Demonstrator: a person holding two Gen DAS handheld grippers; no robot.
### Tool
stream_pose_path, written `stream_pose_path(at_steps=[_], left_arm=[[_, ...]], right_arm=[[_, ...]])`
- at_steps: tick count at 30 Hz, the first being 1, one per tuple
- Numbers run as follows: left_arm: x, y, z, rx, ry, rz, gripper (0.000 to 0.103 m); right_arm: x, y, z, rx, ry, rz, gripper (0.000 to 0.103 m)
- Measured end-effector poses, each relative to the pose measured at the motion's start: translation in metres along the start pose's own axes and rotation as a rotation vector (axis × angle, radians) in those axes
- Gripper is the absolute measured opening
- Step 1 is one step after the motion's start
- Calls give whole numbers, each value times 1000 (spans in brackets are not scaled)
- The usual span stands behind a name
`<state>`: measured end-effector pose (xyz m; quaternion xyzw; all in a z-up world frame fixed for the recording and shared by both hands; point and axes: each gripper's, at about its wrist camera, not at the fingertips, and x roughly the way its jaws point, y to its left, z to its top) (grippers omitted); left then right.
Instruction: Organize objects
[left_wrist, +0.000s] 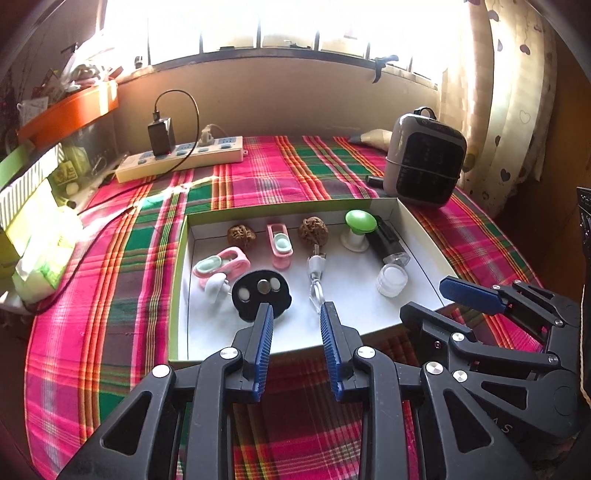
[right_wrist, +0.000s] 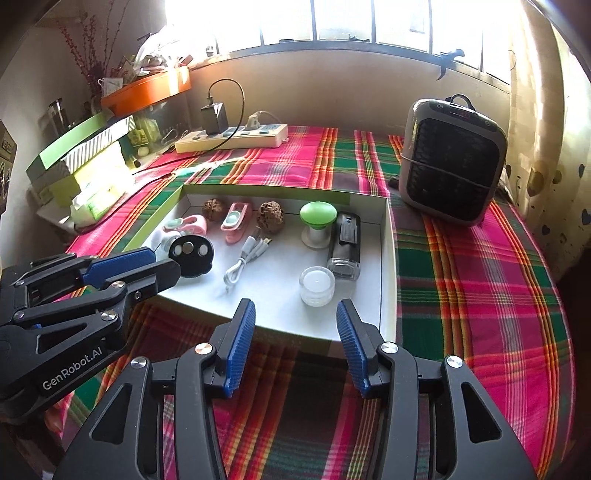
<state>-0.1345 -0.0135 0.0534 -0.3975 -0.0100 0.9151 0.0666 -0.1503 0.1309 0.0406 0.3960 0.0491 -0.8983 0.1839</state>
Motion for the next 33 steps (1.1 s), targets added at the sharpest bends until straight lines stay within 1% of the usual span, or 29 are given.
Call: stream_pose_path(at_steps=[2,8,11,15,18,26,29,33], left_arm=[[-5,-1,-6,1,-6,30,25],[-14,1,-26,-27,9,49,26],[-16,1,-39,-39,26,51,27],[-12,-2,-57,-33,67,69,27],[-12,-3,-69,-31,77,93,27],[-16,-4,-82,-50,79,137,27],[-17,-6,-85,-52,77,152,27],[-18,-7,-87,-68,73,152,29]], right_arm=[[-5,3,-4,-1,-6,4,47],[-17,10,-16,0,-15,5,48],[-17,13,-27,0,1,10,53],[-14,14,-41,9,30,12,53],[-13,12,-51,19,53,13,53],[-15,8,-67,19,82,-12,53],[-18,8,-71,11,77,-27,54],[-20,8,-75,13,72,-34,54]])
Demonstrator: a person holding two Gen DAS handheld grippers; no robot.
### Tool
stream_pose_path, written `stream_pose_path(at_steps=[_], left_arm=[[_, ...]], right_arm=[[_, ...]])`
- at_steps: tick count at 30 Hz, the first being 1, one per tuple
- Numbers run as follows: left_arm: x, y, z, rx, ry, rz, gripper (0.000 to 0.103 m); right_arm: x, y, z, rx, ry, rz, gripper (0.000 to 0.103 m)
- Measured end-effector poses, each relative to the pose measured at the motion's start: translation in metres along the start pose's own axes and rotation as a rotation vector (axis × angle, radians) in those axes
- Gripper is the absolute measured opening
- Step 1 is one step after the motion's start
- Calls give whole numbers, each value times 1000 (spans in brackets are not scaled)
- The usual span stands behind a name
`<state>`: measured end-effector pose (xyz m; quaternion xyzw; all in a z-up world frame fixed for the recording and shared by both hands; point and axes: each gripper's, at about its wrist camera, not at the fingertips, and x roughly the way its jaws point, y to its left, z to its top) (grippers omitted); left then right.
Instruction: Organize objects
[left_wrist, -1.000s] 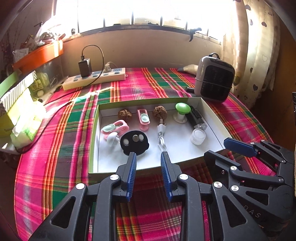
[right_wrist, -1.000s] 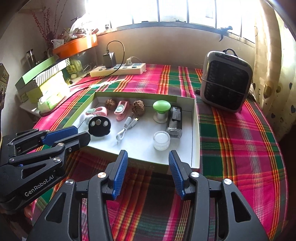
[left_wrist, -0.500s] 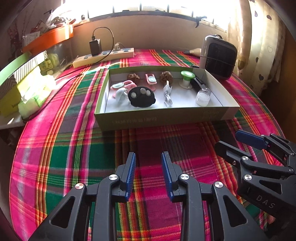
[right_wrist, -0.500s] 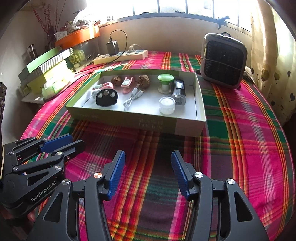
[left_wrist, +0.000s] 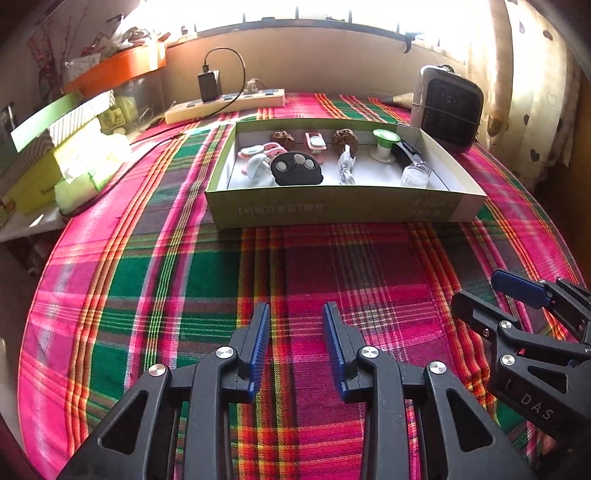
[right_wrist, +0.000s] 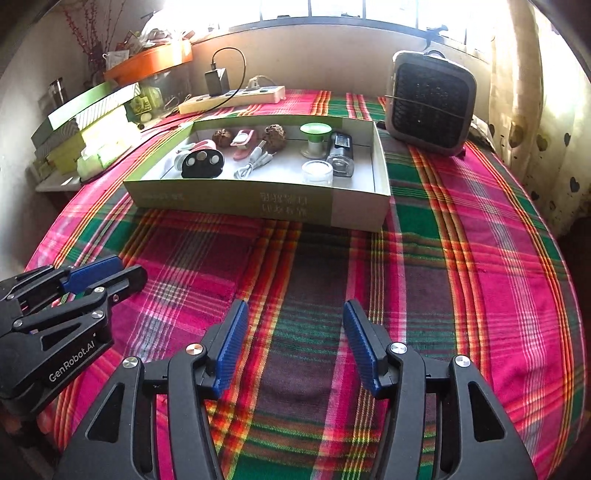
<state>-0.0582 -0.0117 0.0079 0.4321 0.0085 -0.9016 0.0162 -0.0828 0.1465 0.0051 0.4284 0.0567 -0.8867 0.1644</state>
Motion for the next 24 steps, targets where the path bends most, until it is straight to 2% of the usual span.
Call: stream_pose_path(at_steps=[10,24], left_arm=[[-2,-4,-4,7,-4,14,33],[-2,-4,-4,7,-5,13,34]], right_arm=[[-2,4,-4,-8,7,-17,63],[-2,5,-4,-10,7,-18,64]])
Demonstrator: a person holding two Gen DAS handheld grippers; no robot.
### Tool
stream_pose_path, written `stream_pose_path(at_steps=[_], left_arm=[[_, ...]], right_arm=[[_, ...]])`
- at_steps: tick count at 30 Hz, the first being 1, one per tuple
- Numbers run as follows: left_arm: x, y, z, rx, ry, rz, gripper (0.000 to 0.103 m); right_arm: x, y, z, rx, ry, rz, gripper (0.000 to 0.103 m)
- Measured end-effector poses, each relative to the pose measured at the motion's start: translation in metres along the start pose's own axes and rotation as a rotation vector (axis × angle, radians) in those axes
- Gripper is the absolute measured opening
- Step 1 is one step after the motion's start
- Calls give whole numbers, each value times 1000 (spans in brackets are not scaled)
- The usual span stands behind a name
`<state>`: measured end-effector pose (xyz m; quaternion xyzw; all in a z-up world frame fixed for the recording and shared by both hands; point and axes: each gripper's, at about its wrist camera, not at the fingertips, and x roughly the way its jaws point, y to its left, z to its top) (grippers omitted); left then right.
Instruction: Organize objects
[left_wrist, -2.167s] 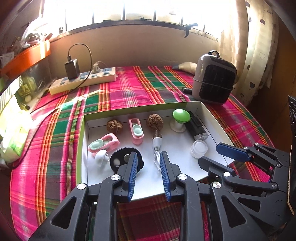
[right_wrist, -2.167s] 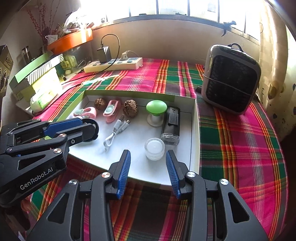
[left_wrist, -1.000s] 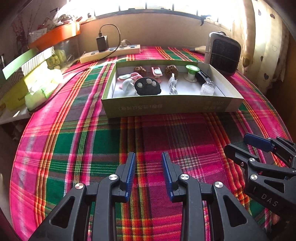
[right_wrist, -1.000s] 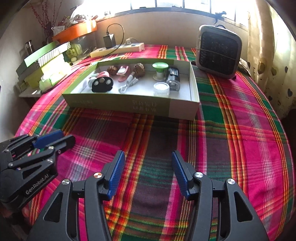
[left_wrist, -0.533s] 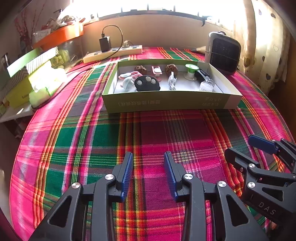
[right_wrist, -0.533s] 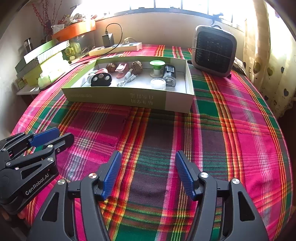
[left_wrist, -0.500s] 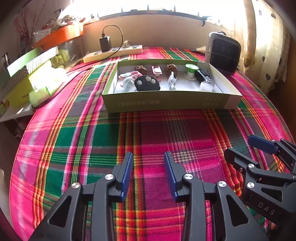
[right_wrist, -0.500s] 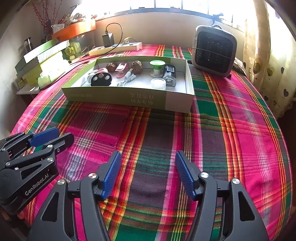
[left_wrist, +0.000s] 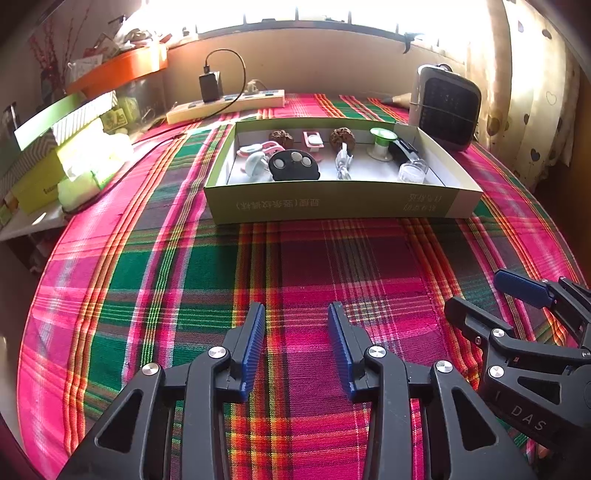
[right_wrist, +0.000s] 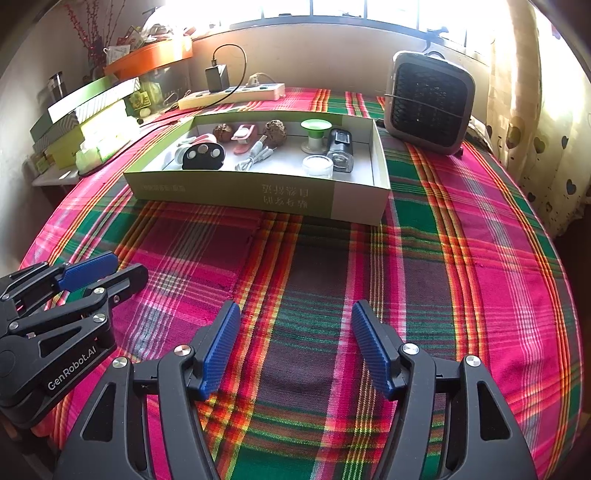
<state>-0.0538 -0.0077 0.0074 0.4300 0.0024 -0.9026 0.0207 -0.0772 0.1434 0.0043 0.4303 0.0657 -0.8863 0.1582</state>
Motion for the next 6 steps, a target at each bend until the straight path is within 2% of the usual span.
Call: stream_pose_path(at_steps=[6], left_arm=[[0,1,0,0,0,0,34]], right_arm=[[0,0,0,0,0,0,64]])
